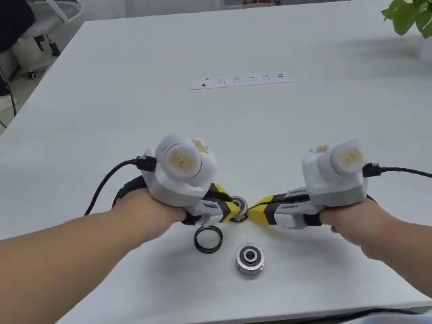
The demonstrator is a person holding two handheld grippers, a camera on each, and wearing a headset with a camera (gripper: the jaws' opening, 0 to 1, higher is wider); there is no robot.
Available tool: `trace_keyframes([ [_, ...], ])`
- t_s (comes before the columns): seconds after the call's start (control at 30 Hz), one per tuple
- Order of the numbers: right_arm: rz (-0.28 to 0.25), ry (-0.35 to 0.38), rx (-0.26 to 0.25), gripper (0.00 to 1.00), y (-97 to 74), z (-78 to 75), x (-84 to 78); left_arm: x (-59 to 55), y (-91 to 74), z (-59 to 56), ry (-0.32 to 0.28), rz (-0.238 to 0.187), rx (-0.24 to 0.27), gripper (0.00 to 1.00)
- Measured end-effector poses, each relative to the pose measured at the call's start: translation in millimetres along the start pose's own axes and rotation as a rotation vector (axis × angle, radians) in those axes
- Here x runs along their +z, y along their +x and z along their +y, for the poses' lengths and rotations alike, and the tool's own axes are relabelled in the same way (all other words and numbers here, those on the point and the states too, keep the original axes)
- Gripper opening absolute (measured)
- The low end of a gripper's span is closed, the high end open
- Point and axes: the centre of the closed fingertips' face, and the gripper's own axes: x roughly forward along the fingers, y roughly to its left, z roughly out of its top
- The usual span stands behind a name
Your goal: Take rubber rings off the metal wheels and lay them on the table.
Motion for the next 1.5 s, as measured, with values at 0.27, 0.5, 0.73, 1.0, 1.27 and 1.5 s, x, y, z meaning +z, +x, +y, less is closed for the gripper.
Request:
trace_keyframes([
  [0.27,-0.062,0.167,0.007,0.00,-7.3,4.4,2.4,-0.5,-0.2,-2.3,0.002,0.009,0.016,0.12],
  [0.5,-0.110,0.242,0.014,0.00,-12.8,2.0,7.7,-0.7,0.3,-2.8,0.004,0.013,0.028,0.12],
  [0.73,-0.127,0.249,0.027,0.00,-12.7,7.1,12.4,-1.0,0.8,-3.2,0.004,0.020,0.041,0.12],
  [1.0,-0.122,0.260,0.032,0.00,-12.6,9.9,14.1,-1.1,1.3,-3.3,0.004,0.028,0.046,0.12],
  [1.27,-0.116,0.238,0.053,0.00,-11.3,15.2,16.8,-1.1,1.3,-3.7,0.004,0.031,0.044,0.12],
  [1.5,-0.114,0.232,0.071,0.00,-10.5,18.9,17.6,-1.2,0.7,-4.7,0.010,0.031,0.043,0.12],
])
